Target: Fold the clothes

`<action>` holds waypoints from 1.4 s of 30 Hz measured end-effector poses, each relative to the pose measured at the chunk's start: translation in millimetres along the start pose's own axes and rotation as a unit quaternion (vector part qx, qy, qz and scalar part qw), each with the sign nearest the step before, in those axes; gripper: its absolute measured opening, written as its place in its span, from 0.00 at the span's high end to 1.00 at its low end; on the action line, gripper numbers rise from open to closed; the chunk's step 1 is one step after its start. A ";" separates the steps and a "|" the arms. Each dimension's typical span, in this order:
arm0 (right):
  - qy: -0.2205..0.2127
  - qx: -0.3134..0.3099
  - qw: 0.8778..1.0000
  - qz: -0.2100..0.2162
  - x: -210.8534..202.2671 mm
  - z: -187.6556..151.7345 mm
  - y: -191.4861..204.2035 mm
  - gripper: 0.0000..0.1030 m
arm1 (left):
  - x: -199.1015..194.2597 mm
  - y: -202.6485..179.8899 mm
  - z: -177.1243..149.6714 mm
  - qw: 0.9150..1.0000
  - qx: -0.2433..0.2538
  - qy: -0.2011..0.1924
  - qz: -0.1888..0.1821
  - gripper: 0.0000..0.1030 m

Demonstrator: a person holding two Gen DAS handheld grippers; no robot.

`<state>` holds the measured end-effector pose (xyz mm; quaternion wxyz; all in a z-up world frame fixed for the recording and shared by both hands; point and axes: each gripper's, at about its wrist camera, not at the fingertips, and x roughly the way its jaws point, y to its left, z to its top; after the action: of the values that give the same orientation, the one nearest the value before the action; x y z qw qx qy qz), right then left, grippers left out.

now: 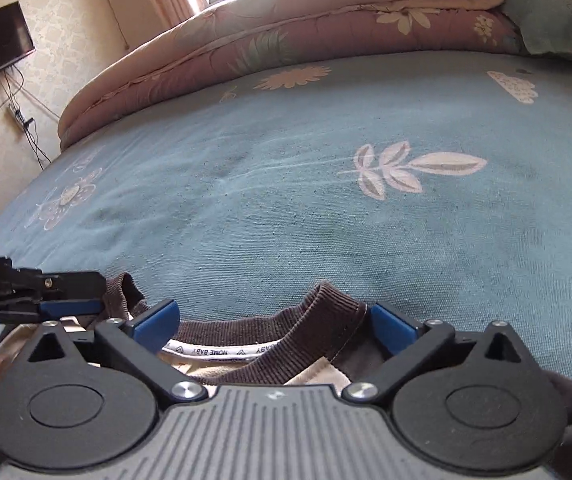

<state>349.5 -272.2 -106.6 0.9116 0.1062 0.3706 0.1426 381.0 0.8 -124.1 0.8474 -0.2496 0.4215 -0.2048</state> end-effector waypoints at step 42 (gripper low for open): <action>0.002 0.148 0.989 0.013 -219.0 -123.0 2.0 0.00 | -218.0 15.0 -115.9 0.999 -0.012 0.022 0.033 0.22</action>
<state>112.4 -333.7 -51.1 0.8831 0.2448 0.3878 0.0986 166.2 105.2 -59.9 0.8413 -0.2408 0.4505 -0.1768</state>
